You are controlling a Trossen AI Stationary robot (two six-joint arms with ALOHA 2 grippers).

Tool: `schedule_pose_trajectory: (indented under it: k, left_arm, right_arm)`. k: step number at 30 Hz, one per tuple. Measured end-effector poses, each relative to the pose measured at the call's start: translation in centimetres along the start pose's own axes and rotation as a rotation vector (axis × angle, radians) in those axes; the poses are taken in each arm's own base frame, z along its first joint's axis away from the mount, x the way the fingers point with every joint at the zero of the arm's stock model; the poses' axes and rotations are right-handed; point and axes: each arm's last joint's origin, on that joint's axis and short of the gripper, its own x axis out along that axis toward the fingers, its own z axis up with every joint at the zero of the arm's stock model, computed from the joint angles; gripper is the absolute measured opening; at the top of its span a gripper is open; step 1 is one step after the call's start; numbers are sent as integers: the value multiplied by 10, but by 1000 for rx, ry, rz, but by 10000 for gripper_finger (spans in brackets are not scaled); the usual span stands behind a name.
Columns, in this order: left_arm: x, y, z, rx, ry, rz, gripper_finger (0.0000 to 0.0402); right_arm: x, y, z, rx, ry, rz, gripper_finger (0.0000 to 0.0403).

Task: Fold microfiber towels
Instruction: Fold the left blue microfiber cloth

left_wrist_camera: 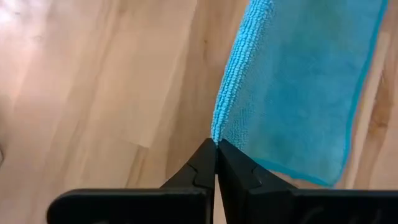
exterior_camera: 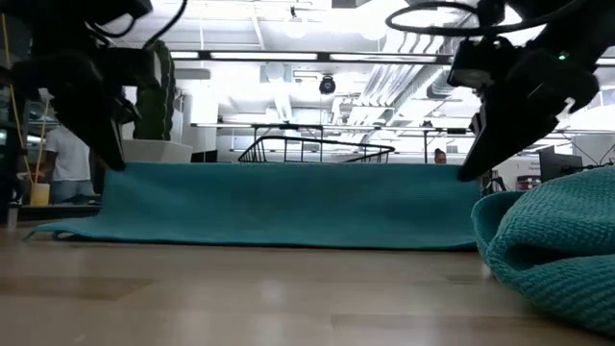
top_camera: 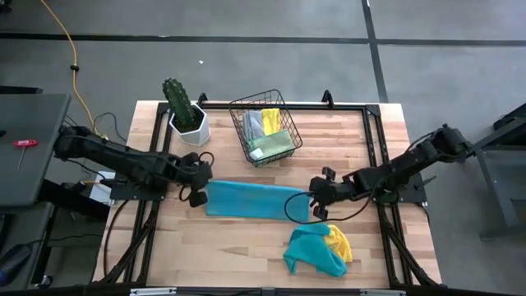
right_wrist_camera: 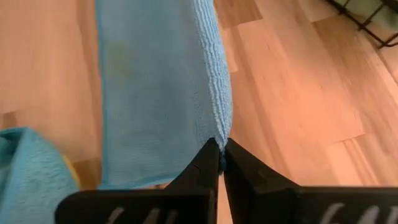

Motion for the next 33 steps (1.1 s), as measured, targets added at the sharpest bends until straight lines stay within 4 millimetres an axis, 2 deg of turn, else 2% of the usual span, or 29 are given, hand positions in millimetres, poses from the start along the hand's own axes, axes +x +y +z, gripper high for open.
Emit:
schedule_pose_trajectory:
  k: [10, 18, 26, 33]
  left_arm:
    - [3, -30, -14, 40, -14, 53, 0]
    - [9, -51, -26, 58, -5, 63, 0]
    - [13, -68, -35, 53, -9, 40, 0]
    - [16, -79, -36, 68, -36, -8, 0]
  right_arm:
    - [-6, 22, -5, 32, -61, 62, 0]
    - [2, 40, -16, 33, -43, 97, 0]
    - [14, 44, -24, 44, -11, 76, 0]
    - [15, 46, -25, 52, -9, 86, 0]
